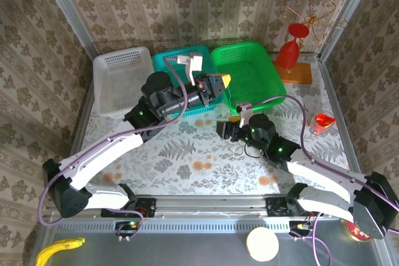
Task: Untangle the cables
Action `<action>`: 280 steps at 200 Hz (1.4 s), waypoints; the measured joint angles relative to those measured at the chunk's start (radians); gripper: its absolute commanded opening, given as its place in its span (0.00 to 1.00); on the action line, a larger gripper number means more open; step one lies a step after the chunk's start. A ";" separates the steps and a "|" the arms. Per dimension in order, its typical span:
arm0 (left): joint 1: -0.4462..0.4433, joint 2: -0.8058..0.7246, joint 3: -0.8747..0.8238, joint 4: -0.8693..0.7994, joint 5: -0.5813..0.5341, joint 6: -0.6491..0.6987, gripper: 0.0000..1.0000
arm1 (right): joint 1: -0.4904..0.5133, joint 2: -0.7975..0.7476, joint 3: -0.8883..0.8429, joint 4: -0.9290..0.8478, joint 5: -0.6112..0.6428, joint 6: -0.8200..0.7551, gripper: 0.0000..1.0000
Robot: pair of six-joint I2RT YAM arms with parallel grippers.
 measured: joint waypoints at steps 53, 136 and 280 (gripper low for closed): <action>-0.009 0.003 0.002 0.008 -0.005 0.007 0.00 | -0.006 -0.112 -0.011 -0.021 -0.061 -0.016 0.60; -0.010 0.005 0.002 0.010 -0.015 0.019 0.00 | -0.024 -0.280 -0.051 -0.095 -0.025 -0.012 0.73; -0.034 0.068 0.136 0.025 -0.003 0.018 0.00 | -0.048 0.253 -0.031 0.221 0.089 -0.006 0.29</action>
